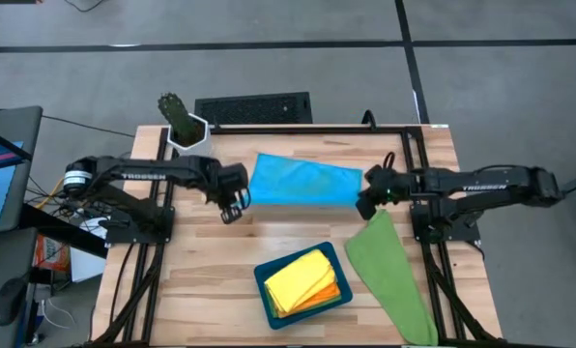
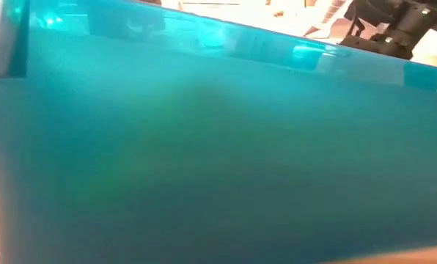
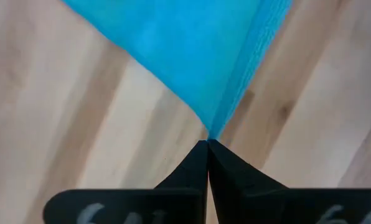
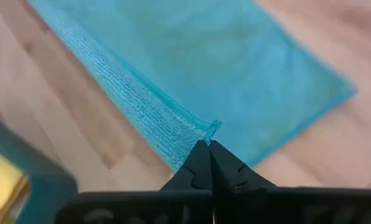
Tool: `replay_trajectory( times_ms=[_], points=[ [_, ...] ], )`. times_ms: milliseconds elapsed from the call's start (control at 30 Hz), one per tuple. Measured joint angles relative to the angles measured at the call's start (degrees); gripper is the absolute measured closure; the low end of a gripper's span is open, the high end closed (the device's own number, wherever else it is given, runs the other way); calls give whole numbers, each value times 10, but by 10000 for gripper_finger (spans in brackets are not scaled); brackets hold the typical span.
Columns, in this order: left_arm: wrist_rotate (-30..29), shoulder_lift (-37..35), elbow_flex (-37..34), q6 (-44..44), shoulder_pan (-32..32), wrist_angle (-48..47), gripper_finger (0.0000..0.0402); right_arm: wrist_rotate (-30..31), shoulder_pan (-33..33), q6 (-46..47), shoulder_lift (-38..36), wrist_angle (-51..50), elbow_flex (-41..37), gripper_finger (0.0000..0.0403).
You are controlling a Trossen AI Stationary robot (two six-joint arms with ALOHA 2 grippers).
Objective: Fold microfiber towels
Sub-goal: Fold the blue microfiber towel
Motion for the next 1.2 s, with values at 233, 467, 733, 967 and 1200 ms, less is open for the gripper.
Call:
replay_trajectory(
  times_ms=[233,467,733,967,1200],
  points=[
    [-57,3,-19,1,-19,59,401,31,5,41,2,-7,-30,397],
    [-56,28,-20,41,57,113,401,33,-70,23,25,2,-36,397],
    [146,32,-54,103,37,203,398,21,-90,5,30,19,-36,393],
    [170,37,-97,182,-17,349,325,10,-90,5,30,26,-36,393],
    [168,87,-118,223,-62,416,221,0,-90,5,30,25,-36,393]
  ],
)
